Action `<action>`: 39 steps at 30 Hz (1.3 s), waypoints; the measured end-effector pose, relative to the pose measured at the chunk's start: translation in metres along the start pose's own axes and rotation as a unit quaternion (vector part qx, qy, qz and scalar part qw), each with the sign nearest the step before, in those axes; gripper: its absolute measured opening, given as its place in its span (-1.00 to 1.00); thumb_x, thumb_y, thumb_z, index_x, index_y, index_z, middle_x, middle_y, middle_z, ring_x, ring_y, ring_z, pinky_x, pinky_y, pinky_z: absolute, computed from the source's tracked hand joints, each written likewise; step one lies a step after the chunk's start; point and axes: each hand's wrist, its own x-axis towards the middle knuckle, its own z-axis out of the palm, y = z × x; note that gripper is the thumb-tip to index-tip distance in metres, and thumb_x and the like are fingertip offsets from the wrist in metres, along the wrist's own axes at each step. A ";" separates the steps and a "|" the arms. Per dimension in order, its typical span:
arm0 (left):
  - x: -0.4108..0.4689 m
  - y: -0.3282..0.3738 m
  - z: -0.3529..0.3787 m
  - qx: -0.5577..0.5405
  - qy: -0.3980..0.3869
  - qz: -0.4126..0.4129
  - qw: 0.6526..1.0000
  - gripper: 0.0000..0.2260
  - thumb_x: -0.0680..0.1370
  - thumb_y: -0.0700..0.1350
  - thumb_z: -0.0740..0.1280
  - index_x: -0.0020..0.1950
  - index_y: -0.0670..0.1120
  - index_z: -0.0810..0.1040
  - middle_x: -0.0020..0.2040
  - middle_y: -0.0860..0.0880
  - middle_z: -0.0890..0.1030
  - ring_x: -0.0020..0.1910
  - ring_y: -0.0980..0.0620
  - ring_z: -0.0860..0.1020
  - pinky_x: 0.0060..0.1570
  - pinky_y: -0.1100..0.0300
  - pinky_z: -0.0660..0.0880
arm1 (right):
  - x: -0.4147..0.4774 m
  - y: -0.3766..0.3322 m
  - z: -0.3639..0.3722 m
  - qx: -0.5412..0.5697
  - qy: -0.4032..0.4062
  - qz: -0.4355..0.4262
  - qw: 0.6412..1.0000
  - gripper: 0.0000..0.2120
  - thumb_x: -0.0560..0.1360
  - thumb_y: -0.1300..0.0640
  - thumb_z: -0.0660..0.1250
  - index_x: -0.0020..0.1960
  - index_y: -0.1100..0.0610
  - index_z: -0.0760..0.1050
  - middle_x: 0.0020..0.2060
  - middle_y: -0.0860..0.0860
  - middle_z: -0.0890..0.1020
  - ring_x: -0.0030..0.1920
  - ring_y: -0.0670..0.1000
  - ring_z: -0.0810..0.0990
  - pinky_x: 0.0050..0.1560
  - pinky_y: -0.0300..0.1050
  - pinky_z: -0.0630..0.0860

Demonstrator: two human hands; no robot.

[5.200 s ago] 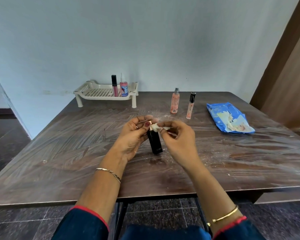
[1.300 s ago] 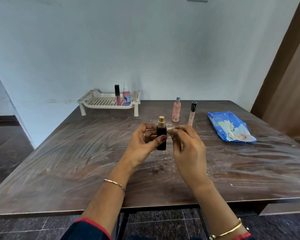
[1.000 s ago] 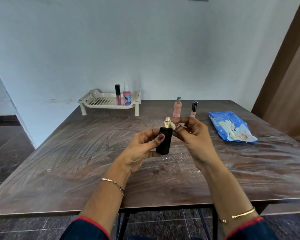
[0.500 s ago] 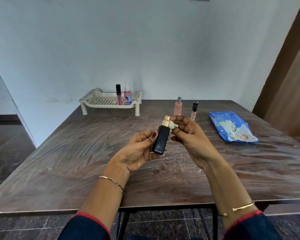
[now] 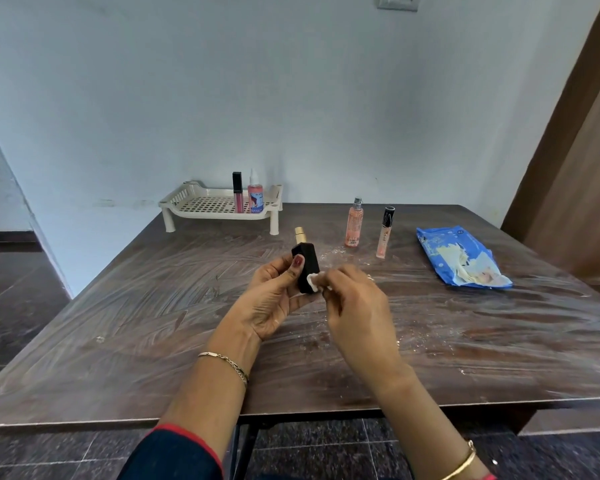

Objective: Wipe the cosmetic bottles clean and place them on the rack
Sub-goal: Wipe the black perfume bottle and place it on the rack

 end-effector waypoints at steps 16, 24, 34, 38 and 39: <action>0.003 0.000 -0.006 -0.107 0.081 0.026 0.991 -0.74 0.40 -0.19 0.36 0.07 -0.17 0.48 0.12 -0.29 0.57 0.00 -0.18 0.64 -0.10 -0.04 0.63 | 0.028 0.012 0.006 0.269 -0.051 0.258 0.926 -0.87 0.43 0.32 0.41 -0.14 0.11 0.61 -0.24 -0.04 0.66 -0.25 -0.13 0.60 -0.23 -0.35 0.52; 0.007 -0.002 -0.009 -0.112 0.075 0.102 0.986 -0.74 0.43 -0.21 0.35 0.11 -0.10 0.48 0.08 -0.21 0.61 0.02 -0.14 0.65 0.03 -0.02 0.56 | 0.029 -0.007 0.024 0.611 0.009 0.459 0.645 -0.88 0.41 0.45 0.38 -0.16 0.27 0.52 -0.21 0.15 0.64 -0.17 0.05 0.65 -0.23 -0.23 0.63; 0.005 0.001 -0.008 -0.189 0.056 0.054 0.979 -0.65 0.60 -0.07 0.16 0.28 -0.27 0.44 0.12 -0.22 0.63 0.08 -0.16 0.63 0.10 -0.06 0.53 | 0.032 -0.005 0.014 0.503 0.008 0.393 0.770 -0.88 0.42 0.41 0.39 -0.16 0.22 0.53 -0.24 0.11 0.61 -0.23 0.00 0.61 -0.16 -0.18 0.59; 0.004 0.003 -0.006 -0.209 0.052 0.017 0.976 -0.57 0.61 0.05 0.15 0.25 -0.29 0.44 0.18 -0.24 0.60 0.06 -0.15 0.64 0.10 -0.09 0.52 | 0.042 -0.004 0.008 0.456 0.042 0.332 0.825 -0.81 0.45 0.39 0.36 -0.02 0.16 0.55 -0.07 0.05 0.63 -0.07 -0.01 0.63 -0.09 -0.24 0.59; 0.004 0.004 -0.005 -0.214 0.051 0.013 0.975 -0.55 0.59 0.04 0.18 0.28 -0.30 0.43 0.20 -0.25 0.59 0.08 -0.15 0.63 0.11 -0.08 0.53 | 0.045 -0.005 0.007 0.443 0.044 0.313 0.839 -0.80 0.46 0.38 0.35 -0.01 0.13 0.55 -0.05 0.02 0.63 -0.05 -0.04 0.63 -0.10 -0.28 0.58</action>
